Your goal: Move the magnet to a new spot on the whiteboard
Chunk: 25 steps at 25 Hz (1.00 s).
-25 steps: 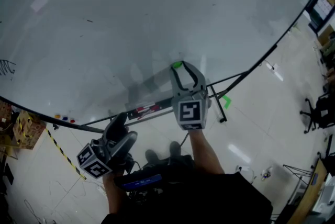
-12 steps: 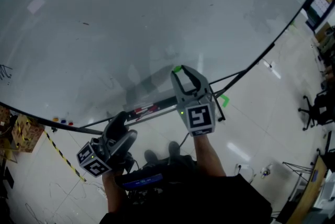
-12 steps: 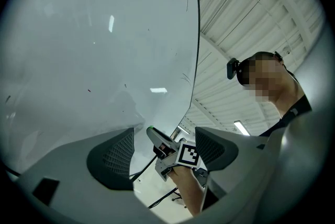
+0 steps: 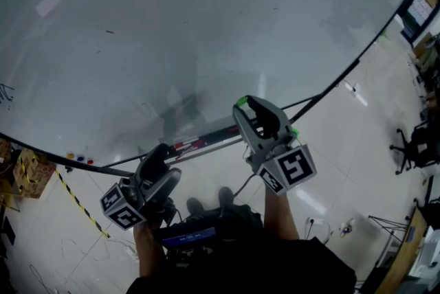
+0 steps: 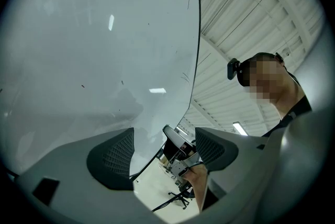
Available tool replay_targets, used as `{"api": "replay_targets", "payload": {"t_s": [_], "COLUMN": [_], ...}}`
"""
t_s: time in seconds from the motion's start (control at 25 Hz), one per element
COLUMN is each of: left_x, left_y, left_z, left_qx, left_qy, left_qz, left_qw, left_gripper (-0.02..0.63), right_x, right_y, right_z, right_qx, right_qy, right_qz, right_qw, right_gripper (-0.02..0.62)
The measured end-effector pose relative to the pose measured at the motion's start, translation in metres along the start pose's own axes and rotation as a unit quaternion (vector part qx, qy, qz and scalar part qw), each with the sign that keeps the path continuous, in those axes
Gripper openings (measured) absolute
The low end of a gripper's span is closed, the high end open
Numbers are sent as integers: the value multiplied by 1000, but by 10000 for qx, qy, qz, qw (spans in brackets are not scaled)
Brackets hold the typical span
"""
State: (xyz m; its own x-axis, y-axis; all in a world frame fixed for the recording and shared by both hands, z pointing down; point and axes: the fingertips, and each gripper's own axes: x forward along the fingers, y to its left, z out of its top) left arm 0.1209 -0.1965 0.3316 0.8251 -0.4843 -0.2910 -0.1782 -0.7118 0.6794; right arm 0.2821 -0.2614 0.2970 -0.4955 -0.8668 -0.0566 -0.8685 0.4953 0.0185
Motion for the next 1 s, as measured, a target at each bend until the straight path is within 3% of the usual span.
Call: {"api": "replay_targets", "payload": {"t_s": [0.56, 0.76, 1.0], "left_x": [-5, -17, -58], "left_y": [-7, -9, -13], "left_z": [-2, -5, -4], "left_qx": [219, 166, 450], "left_qy": [-337, -631, -1098], "left_qz": [371, 890, 1415], "left_qw": [9985, 9939, 9828], "left_gripper": [359, 359, 359], "right_x": [7, 17, 35], "right_y": [20, 32, 62], "right_z": [-1, -11, -27], "right_qx": [175, 260, 370], "right_qy": [-37, 52, 123], "right_qz": [822, 1297, 1919], "right_qw": [9965, 9912, 9806], "right_gripper": [149, 149, 149]}}
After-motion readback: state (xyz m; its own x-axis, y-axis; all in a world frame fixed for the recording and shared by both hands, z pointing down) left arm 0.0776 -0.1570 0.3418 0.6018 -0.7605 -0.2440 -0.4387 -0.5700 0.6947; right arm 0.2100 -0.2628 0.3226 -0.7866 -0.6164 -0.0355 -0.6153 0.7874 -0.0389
